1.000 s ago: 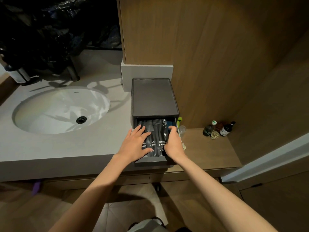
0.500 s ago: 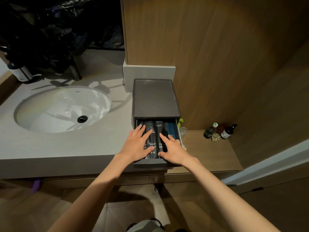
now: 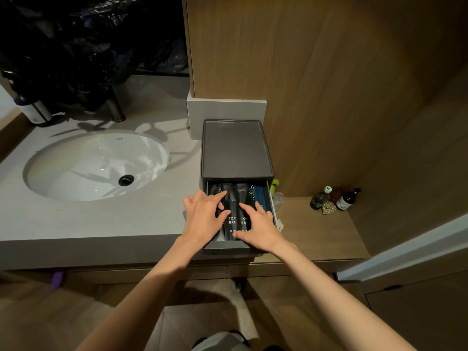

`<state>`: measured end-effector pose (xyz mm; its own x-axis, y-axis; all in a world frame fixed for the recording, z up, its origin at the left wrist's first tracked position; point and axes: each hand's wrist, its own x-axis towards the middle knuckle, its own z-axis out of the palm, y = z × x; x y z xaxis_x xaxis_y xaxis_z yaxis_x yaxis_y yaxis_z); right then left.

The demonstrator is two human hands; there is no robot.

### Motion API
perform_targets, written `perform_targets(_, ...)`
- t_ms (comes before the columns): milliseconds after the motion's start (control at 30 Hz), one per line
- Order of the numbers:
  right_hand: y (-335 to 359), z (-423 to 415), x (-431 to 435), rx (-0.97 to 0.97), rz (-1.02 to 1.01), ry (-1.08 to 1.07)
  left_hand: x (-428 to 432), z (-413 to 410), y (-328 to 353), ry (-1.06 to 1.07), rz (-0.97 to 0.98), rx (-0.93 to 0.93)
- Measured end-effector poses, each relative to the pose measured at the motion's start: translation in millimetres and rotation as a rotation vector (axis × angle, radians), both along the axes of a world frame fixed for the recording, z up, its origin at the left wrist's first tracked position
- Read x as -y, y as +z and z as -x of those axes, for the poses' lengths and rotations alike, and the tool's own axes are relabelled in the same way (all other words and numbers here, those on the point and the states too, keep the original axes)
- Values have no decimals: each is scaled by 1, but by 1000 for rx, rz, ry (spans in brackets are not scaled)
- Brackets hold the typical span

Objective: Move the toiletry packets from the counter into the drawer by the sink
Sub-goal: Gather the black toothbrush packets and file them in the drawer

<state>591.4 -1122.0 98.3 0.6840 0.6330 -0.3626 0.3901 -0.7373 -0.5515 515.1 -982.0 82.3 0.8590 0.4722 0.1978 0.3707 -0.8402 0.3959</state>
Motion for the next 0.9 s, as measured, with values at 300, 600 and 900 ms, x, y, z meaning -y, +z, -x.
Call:
perform_targets(300, -1, 2, -1, 4, 10, -2, 5, 9, -4, 24, 109, -86)
perform_targets(600, 2, 4, -4, -41, -93, -80, -2, 8, -5, -25, 43, -159)
perform_targets(900, 0, 4, -9, -26, -83, -90, -5, 3, 1, -33, 75, -250)
